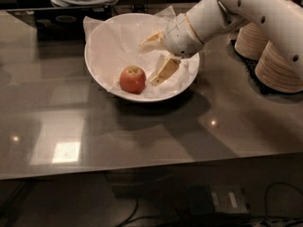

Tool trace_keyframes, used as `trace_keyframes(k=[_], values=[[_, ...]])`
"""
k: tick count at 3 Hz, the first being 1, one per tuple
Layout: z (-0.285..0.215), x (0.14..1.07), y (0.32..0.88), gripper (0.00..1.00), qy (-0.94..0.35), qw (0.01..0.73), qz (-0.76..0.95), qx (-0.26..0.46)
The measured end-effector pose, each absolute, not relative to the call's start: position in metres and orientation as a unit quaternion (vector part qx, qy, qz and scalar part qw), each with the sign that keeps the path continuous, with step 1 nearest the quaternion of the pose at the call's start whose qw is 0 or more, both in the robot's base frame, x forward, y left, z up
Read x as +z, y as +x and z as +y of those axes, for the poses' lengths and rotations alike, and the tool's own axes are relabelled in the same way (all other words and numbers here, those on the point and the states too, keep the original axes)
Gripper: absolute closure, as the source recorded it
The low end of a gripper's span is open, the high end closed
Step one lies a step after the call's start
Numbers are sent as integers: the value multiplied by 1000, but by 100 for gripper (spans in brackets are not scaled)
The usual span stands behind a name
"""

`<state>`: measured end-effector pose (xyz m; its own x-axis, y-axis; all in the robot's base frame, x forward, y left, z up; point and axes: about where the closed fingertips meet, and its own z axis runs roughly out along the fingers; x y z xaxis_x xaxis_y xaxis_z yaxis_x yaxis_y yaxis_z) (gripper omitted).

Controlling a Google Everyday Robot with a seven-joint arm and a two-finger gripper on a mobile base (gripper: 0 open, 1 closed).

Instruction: Pick apple from white bowl

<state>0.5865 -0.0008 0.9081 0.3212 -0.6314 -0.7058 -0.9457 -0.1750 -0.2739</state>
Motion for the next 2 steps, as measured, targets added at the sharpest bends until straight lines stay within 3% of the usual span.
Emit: trace_keyframes(k=[2], values=[[9, 891, 589, 33, -735, 337, 535, 246]])
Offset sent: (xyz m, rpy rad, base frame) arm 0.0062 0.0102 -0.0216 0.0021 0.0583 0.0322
